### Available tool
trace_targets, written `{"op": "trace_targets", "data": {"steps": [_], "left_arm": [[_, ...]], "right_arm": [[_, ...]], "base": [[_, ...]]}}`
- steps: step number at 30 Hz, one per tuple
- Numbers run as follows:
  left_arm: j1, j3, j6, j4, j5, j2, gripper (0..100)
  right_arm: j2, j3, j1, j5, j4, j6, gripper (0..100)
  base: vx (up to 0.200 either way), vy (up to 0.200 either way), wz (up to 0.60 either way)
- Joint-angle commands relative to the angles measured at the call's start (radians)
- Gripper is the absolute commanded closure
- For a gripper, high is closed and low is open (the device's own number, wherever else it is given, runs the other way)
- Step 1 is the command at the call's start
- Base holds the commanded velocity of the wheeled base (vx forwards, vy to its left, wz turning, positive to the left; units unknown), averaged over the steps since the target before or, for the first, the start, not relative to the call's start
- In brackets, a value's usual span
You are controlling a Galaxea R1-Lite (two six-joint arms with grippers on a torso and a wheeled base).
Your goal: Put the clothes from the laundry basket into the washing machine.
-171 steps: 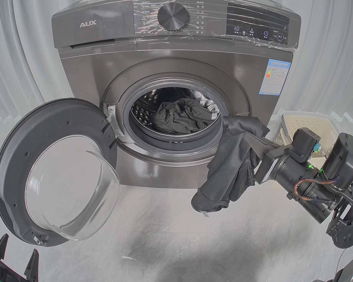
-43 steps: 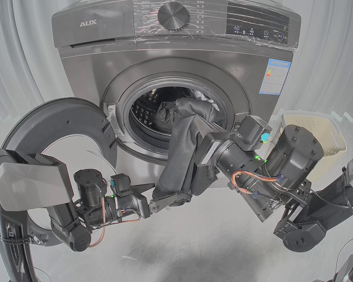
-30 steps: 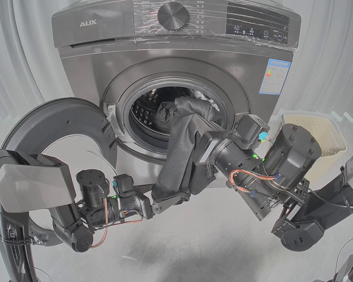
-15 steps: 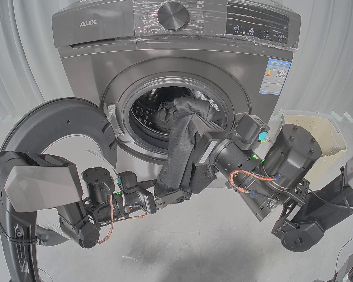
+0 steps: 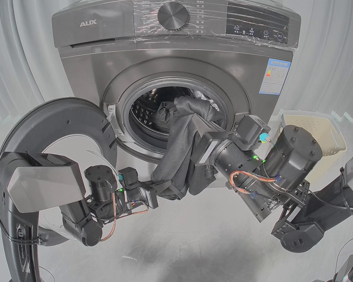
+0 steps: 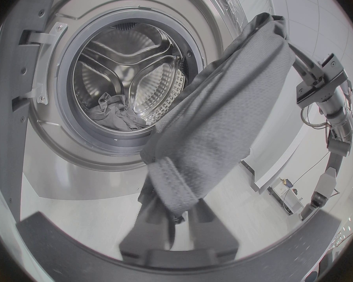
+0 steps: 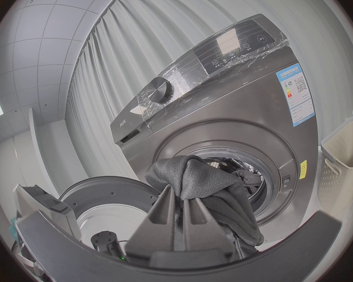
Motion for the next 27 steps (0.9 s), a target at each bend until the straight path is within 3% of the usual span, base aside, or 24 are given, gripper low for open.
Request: {"op": "trace_targets", "data": {"steps": [1, 9, 11, 12, 14, 17, 27], "left_arm": [[-0.003, 0.05, 0.0, -0.001, -0.003, -0.063, 100], [-0.018, 0.285, 0.018, -0.001, -0.018, -0.276, 100], [-0.023, 0.337, 0.027, -0.001, -0.041, -0.331, 100], [-0.021, 0.362, 0.029, 0.0, -0.073, -0.371, 100], [-0.02, 0.374, 0.04, -0.001, -0.099, -0.393, 100], [-0.009, 0.362, 0.035, -0.001, -0.112, -0.419, 100], [-0.018, 0.34, 0.03, -0.001, -0.112, -0.501, 100]], "right_arm": [[0.009, 0.001, -0.007, 0.001, 0.0, -0.001, 100], [0.046, 0.01, -0.043, 0.016, -0.006, 0.005, 100], [0.063, 0.027, -0.065, 0.044, -0.023, 0.003, 100], [0.08, 0.043, -0.088, 0.085, -0.055, -0.003, 100], [0.098, 0.06, -0.097, 0.125, -0.101, -0.004, 100], [0.104, 0.093, -0.105, 0.144, -0.116, -0.006, 100], [0.158, 0.139, -0.1, 0.145, -0.119, -0.008, 100]], "base": [[0.0, 0.0, 0.0], [0.0, 0.0, 0.0], [0.0, 0.0, 0.0], [0.0, 0.0, 0.0], [0.0, 0.0, 0.0], [0.0, 0.0, 0.0], [0.0, 0.0, 0.0]]}}
